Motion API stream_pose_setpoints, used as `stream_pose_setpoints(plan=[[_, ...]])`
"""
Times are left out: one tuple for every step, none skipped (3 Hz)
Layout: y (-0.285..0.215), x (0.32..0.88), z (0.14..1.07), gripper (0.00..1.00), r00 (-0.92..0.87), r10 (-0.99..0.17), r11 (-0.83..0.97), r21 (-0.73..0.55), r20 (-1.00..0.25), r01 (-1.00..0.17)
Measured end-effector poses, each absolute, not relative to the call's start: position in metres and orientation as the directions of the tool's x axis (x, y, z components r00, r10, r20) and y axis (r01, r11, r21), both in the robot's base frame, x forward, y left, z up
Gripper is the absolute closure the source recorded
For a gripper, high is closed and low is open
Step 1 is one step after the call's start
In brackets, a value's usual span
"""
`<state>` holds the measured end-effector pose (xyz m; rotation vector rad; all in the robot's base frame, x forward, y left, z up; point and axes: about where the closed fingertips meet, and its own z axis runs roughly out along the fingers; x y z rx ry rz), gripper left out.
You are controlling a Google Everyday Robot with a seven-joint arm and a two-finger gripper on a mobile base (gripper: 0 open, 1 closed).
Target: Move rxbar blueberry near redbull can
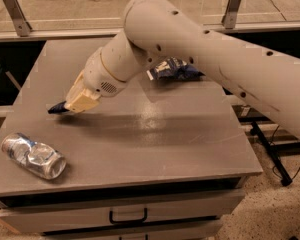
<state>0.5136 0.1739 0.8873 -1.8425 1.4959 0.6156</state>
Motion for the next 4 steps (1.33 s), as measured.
stream_pose_setpoints(plan=[[0.168, 0.495, 0.877, 0.82, 0.218, -0.665, -0.145, -0.163, -0.715, -0.976], [0.165, 0.485, 0.871, 0.59, 0.208, -0.673, -0.164, -0.131, -0.71, -0.978], [0.164, 0.478, 0.867, 0.36, 0.196, -0.676, -0.174, -0.105, -0.71, -0.979], [0.162, 0.472, 0.865, 0.13, 0.187, -0.682, -0.179, -0.086, -0.707, -0.98]])
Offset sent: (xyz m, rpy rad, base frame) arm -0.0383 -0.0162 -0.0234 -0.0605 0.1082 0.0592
